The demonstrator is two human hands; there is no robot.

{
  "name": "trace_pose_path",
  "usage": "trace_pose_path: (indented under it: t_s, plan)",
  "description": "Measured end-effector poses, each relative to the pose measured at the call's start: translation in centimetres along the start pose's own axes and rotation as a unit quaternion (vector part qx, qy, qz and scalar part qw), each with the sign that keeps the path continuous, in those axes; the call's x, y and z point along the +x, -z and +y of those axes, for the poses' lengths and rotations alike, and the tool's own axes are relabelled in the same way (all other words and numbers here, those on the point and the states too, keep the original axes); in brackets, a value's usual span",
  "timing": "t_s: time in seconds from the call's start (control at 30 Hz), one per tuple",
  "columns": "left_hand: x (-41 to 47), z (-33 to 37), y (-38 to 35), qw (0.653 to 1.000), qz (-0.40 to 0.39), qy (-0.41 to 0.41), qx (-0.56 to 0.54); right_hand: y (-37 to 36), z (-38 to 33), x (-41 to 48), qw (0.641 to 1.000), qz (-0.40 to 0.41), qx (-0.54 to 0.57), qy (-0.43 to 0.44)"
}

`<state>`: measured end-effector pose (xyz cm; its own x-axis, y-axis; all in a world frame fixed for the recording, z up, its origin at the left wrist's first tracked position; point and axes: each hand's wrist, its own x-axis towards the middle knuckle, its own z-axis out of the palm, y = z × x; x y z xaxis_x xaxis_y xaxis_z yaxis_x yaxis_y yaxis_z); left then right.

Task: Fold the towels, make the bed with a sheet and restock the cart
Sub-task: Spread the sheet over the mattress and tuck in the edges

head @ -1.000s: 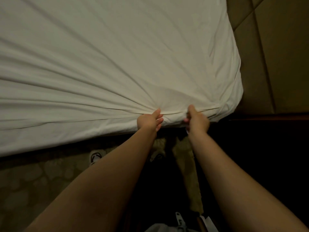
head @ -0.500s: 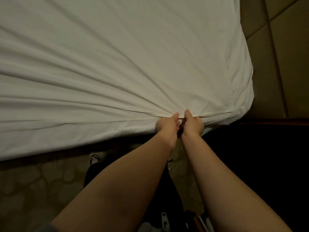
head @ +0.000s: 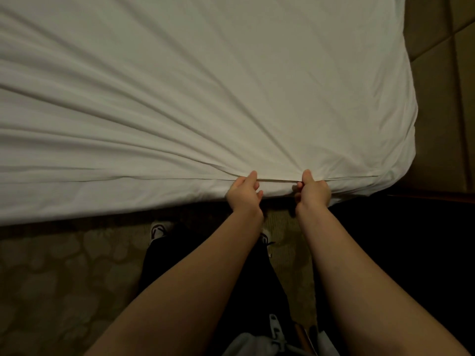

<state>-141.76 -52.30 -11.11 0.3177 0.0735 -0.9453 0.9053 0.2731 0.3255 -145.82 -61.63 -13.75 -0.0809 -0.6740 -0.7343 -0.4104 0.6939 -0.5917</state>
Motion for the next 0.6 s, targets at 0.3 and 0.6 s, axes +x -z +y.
trace_pose_path:
  t_s: [0.3,0.6]
  plan:
    - [1.0,0.0,1.5,0.998,-0.024,-0.024,0.052,-0.2,0.2,0.3,0.999,0.012,-0.035,0.021]
    - [-0.5,-0.1,0.3,0.983,0.057,-0.106,0.136,-0.8,0.2,-0.8,0.999,0.030,0.015,-0.005]
